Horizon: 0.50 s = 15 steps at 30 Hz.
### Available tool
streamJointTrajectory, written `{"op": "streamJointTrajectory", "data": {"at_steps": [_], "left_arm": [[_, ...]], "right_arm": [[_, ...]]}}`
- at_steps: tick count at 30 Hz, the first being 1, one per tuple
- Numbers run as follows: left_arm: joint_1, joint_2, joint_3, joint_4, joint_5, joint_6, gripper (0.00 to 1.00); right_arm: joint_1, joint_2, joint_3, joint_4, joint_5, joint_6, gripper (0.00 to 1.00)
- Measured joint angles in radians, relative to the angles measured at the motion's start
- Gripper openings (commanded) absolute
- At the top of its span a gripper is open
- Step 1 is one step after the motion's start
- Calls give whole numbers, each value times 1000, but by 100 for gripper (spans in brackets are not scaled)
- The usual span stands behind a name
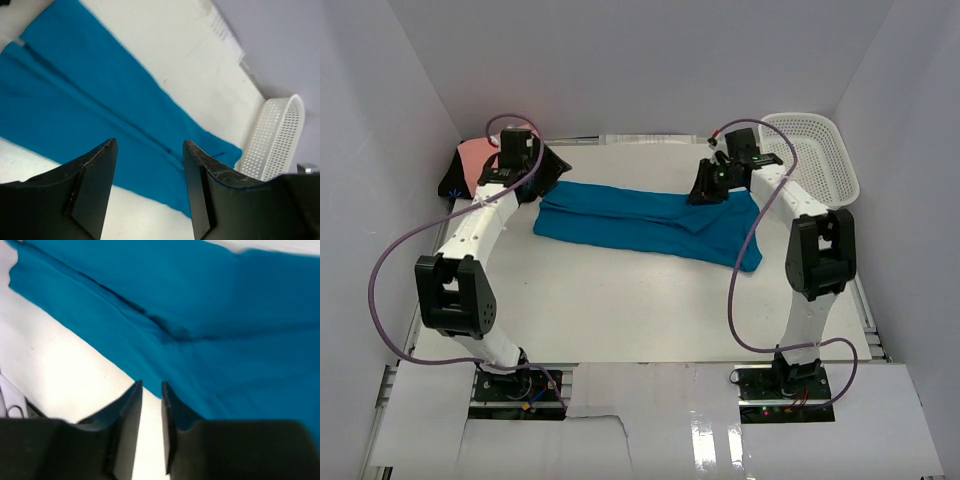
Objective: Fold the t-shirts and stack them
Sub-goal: Fold the other side of the tshirt into a rectangle
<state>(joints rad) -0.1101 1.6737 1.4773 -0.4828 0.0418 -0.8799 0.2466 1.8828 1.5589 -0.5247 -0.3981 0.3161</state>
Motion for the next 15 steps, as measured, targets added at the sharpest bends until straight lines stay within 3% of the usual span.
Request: {"op": "streamJointTrajectory", "data": {"at_steps": [3, 9, 15], "left_arm": [[1, -76, -132, 16, -8, -5, 65], [17, -105, -339, 39, -12, -51, 58], [13, -37, -373, 80, 51, -92, 54]], "right_arm": [[59, 126, 93, -11, -72, -16, 8], [148, 348, 319, -29, -197, -4, 8], [225, 472, 462, -32, -221, 19, 8]]}}
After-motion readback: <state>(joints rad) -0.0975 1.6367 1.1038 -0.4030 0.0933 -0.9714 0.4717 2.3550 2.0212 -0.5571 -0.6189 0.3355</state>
